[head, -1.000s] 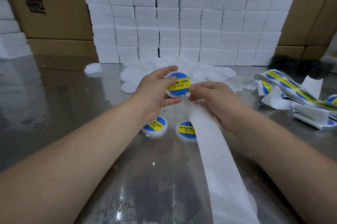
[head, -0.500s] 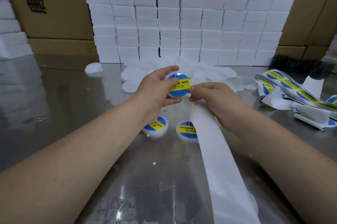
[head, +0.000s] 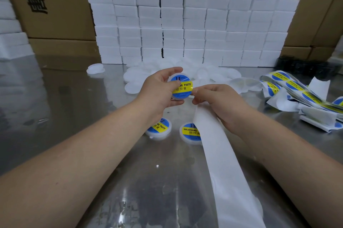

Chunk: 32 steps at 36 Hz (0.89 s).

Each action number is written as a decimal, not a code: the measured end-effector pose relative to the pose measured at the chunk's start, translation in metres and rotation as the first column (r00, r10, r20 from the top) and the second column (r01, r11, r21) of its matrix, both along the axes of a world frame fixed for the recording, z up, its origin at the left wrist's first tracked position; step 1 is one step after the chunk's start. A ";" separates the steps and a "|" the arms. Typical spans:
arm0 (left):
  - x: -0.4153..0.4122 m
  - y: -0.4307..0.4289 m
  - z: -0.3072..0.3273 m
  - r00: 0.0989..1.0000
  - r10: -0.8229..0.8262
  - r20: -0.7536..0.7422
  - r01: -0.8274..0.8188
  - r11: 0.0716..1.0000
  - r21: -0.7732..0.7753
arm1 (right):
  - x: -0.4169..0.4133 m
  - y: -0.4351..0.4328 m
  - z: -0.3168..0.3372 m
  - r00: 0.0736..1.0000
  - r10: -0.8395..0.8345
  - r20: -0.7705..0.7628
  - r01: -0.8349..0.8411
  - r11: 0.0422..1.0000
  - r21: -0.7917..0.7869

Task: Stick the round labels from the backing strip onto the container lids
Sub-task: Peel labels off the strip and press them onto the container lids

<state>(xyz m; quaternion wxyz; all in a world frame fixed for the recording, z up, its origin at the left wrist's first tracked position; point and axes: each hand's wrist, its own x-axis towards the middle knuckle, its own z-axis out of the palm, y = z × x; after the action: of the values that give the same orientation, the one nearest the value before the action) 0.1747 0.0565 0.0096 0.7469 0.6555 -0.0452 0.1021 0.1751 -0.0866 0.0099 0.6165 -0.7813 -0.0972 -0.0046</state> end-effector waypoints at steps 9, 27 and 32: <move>0.001 -0.002 -0.001 0.995 0.079 0.055 -0.081 0.996 0.043 | 0.001 0.002 -0.002 1.000 0.012 0.024 -0.011 0.999 -0.049; -0.002 -0.007 -0.001 0.995 -0.089 0.046 0.085 0.992 0.089 | 0.008 -0.002 -0.006 0.986 -0.066 0.152 0.085 0.988 -0.125; -0.001 -0.008 -0.001 0.994 -0.088 0.071 0.074 0.981 0.178 | 0.011 -0.003 -0.009 0.983 -0.076 0.169 0.102 0.983 -0.153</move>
<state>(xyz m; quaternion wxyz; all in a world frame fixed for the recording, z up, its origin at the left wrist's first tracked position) 0.1735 0.0480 0.0086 0.6875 0.7118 -0.1099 0.0929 0.1859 -0.0893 0.0008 0.5406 -0.8291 -0.1121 -0.0879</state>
